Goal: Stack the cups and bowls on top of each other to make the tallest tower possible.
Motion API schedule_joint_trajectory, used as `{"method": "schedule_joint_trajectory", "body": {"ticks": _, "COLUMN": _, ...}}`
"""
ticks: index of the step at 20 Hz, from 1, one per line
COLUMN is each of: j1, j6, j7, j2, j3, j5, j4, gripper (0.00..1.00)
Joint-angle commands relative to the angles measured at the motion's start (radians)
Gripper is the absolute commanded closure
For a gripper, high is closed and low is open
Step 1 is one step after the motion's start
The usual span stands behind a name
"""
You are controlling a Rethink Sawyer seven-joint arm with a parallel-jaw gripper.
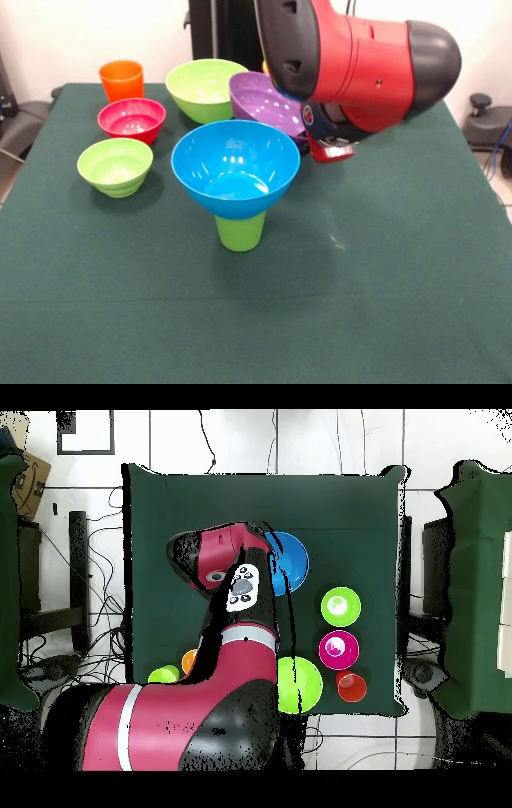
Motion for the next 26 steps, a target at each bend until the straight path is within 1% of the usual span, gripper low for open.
{"method": "schedule_joint_trajectory", "body": {"ticks": 1, "j1": 0.017, "j6": 0.123, "j7": 0.189, "j2": -0.043, "j3": 0.003, "j5": -0.042, "j4": 0.019, "gripper": 1.00}}
{"method": "schedule_joint_trajectory", "body": {"ticks": 6, "j1": 0.022, "j6": 0.176, "j7": 0.184, "j2": -0.057, "j3": -0.014, "j5": -0.042, "j4": 0.011, "gripper": 1.00}}
{"method": "schedule_joint_trajectory", "body": {"ticks": 11, "j1": 0.040, "j6": 0.229, "j7": 0.196, "j2": -0.052, "j3": -0.019, "j5": -0.038, "j4": -0.011, "gripper": 1.00}}
{"method": "schedule_joint_trajectory", "body": {"ticks": 16, "j1": 0.047, "j6": 0.288, "j7": 0.183, "j2": -0.069, "j3": -0.030, "j5": -0.043, "j4": -0.026, "gripper": 1.00}}
{"method": "schedule_joint_trajectory", "body": {"ticks": 19, "j1": 0.046, "j6": 0.333, "j7": 0.154, "j2": -0.099, "j3": -0.039, "j5": -0.047, "j4": -0.032, "gripper": 1.00}}
{"method": "schedule_joint_trajectory", "body": {"ticks": 24, "j1": 0.032, "j6": 0.431, "j7": 0.081, "j2": -0.176, "j3": -0.044, "j5": -0.059, "j4": -0.048, "gripper": 1.00}}
{"method": "schedule_joint_trajectory", "body": {"ticks": 26, "j1": 0.024, "j6": 0.436, "j7": 0.064, "j2": -0.203, "j3": -0.033, "j5": -0.053, "j4": -0.066, "gripper": 1.00}}
